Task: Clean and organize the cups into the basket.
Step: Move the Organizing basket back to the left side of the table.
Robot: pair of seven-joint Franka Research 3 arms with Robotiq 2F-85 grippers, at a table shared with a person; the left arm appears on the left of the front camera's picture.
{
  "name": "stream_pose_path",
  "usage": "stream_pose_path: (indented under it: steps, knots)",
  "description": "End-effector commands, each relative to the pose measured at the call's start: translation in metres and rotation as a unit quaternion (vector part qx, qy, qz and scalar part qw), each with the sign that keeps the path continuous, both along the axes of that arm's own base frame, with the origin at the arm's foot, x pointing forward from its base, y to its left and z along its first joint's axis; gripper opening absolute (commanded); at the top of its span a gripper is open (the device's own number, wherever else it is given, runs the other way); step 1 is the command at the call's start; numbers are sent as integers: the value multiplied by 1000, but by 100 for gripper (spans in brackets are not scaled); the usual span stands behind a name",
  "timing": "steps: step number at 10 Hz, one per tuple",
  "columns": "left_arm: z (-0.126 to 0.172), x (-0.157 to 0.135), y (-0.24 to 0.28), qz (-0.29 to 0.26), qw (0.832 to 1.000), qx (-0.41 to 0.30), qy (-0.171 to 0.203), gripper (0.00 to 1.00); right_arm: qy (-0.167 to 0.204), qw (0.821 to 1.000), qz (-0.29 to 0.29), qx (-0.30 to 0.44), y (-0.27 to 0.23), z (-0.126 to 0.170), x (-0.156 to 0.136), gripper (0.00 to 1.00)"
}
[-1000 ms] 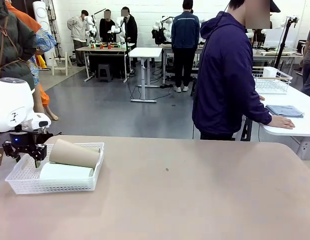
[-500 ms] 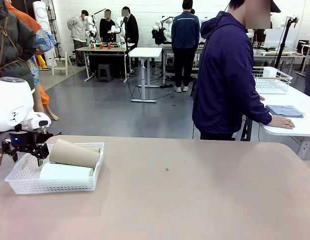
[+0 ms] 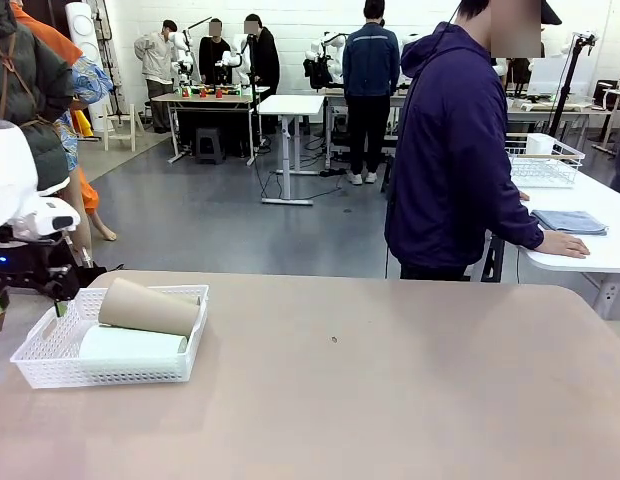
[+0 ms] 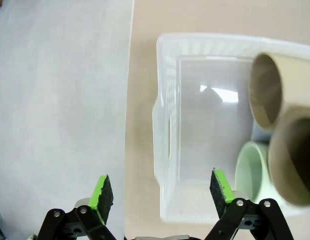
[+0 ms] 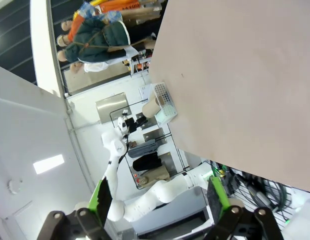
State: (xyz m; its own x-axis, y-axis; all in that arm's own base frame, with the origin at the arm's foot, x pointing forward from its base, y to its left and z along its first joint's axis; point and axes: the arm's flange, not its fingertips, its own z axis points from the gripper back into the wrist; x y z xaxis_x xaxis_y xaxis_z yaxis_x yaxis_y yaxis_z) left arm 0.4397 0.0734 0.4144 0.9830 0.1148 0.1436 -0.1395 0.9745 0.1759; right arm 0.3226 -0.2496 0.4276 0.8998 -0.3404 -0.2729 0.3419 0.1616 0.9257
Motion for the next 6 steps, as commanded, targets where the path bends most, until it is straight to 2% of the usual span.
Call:
stream_pose_path:
  steps: [1,2,4,5,6]
  knots:
    - [32,-57,-19,13,999,32,-34,100,0,1000,-2,-1,4,1,-2,100]
    - [43,-76,-25,13,998,40,-49,100,0,1000,-2,-1,4,1,-2,100]
    - [45,-81,-28,24,998,29,-53,100,0,1000,-2,-1,4,1,-2,100]
    - [33,-67,-36,94,990,34,-99,100,0,1000,-2,-1,4,1,-2,100]
    - [58,-80,-28,7,998,25,-55,100,0,1000,-2,-1,4,1,-2,100]
